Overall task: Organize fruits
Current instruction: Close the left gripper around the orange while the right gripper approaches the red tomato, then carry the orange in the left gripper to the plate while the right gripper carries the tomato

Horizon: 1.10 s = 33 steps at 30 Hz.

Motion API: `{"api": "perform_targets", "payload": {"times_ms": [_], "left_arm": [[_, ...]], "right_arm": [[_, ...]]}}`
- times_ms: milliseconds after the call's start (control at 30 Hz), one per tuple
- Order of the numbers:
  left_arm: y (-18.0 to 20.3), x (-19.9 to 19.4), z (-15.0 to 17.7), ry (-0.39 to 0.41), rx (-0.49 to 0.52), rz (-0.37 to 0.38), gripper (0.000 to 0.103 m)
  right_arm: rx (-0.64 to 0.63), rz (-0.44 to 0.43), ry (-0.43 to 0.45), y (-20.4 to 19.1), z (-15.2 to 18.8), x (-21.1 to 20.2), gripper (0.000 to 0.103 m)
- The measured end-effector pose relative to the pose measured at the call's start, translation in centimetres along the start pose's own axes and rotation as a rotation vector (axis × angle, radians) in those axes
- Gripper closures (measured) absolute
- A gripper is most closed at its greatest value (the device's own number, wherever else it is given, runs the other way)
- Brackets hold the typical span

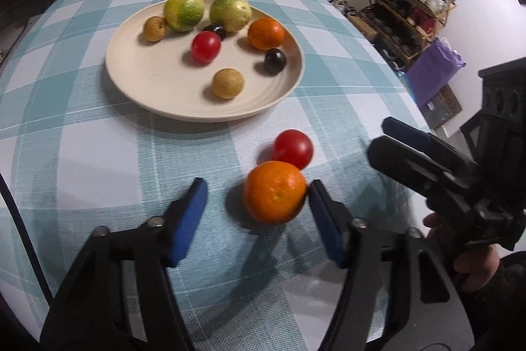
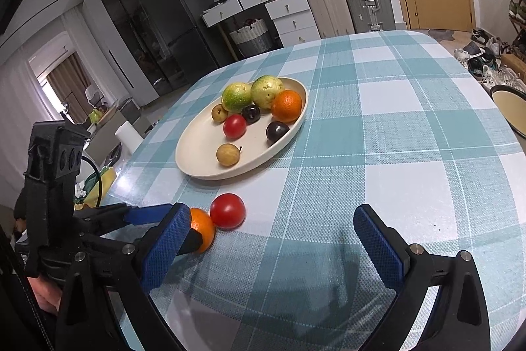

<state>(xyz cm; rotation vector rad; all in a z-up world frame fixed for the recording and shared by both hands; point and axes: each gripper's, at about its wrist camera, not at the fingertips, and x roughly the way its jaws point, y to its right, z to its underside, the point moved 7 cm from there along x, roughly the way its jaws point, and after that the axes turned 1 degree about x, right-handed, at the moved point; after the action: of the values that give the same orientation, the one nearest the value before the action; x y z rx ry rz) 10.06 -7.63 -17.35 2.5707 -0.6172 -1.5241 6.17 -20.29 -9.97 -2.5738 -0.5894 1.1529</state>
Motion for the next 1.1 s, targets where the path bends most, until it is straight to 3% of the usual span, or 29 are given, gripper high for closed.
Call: {"api": "perform_targets", "payload": {"times_ms": [67, 433, 967, 1100], "left_arm": [[0.4, -0.1, -0.1, 0.007, 0.005, 0.042, 0.067], [-1.2, -1.7, -0.2, 0.029, -0.036, 0.093, 0.068], [-6.9, -5.4, -0.2, 0.094, -0.123, 0.084, 0.068], [-7.8, -5.7, -0.3, 0.101, -0.138, 0.083, 0.068]], "right_arm": [[-0.001, -0.001, -0.002, -0.1, 0.0, 0.1, 0.002], [-0.009, -0.009, -0.032, -0.6, 0.2, 0.6, 0.002], [-0.060, -0.029, -0.116, -4.0, 0.6, 4.1, 0.002], [-0.077, -0.035, -0.129, -4.9, 0.6, 4.8, 0.009]]}}
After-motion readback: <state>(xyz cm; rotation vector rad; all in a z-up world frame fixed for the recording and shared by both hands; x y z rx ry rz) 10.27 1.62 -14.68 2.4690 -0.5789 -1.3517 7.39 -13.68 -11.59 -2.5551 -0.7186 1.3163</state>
